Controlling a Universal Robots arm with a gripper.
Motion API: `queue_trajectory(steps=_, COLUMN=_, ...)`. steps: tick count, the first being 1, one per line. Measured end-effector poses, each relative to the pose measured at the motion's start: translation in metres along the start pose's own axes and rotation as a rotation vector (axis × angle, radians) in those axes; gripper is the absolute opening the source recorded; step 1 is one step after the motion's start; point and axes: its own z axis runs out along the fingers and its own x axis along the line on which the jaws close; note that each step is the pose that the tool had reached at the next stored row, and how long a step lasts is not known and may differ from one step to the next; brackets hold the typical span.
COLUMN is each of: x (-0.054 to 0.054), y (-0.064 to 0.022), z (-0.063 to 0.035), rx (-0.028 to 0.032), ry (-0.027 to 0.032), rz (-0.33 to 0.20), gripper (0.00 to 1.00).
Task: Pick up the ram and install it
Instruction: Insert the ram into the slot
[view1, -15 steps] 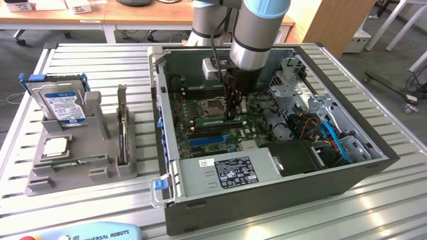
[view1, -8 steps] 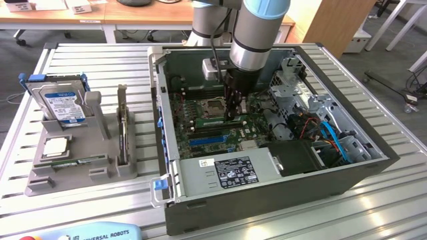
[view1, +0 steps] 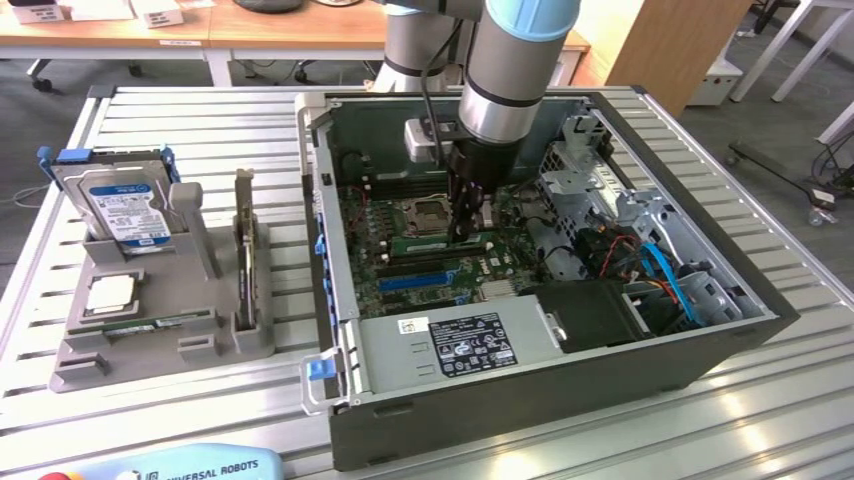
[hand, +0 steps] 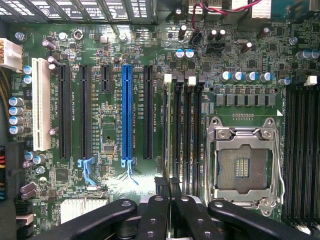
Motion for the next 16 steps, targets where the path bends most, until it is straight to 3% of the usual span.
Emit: queue_trajectory(steps=16, x=-0.0001, y=0.0, z=0.001, rx=0.0001, ry=-0.0002, rz=0.0, gripper=0.11)
